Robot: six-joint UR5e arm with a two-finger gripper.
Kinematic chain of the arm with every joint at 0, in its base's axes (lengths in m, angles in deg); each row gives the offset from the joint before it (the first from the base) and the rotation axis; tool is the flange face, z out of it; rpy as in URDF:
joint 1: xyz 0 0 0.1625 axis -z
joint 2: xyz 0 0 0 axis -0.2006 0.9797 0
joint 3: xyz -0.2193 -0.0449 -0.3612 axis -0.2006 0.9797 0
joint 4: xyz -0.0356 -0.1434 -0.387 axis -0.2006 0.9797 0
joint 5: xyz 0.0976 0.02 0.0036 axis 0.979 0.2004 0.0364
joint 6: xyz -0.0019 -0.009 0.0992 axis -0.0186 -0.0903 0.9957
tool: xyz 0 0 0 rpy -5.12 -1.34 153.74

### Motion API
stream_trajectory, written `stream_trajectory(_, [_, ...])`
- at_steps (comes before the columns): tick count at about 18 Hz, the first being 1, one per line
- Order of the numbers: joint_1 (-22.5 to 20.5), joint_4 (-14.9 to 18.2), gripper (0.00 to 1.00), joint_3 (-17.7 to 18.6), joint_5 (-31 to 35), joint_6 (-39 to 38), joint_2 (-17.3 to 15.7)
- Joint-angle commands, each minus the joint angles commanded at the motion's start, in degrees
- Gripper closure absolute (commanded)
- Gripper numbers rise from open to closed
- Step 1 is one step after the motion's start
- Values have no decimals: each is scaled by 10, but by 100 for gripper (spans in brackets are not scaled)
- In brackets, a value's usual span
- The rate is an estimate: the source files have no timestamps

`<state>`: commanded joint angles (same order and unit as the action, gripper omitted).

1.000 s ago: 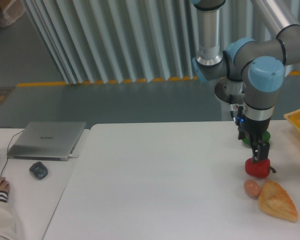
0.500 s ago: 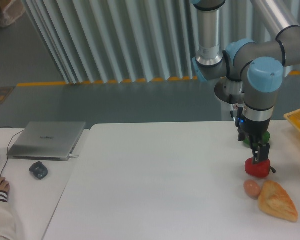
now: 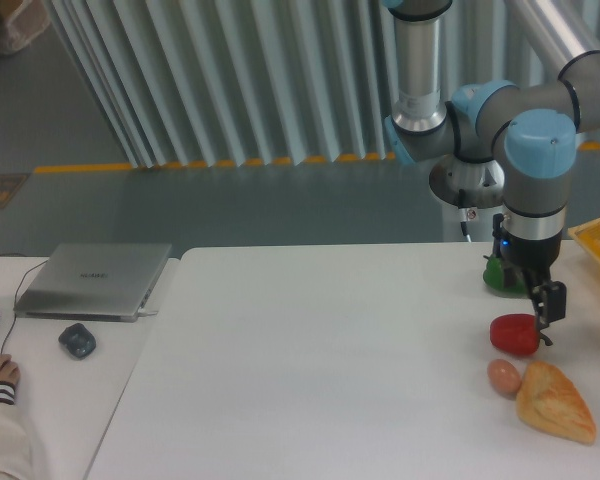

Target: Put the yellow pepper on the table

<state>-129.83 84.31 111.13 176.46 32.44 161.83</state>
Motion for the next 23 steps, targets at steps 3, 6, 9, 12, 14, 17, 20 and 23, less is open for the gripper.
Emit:
stream_trajectory(3, [-22, -4, 0, 4, -2, 23, 4])
stream_trajectory(6, [-47, -6, 0, 2, -1, 49, 4])
stream_trajectory(9, [-88, -6, 0, -2, -2, 110, 0])
stream_trajectory(12, [-108, -7, 0, -4, -2, 154, 1])
stream_trajectory(14, [-116, -8, 0, -4, -1, 192, 4])
stream_trajectory(17, [-122, -36, 0, -1, 1, 214, 15])
stream_trajectory(20, [-151, -30, 0, 0, 26, 205, 36])
stream_trajectory(23, [-166, -29, 0, 4, 60, 203, 40])
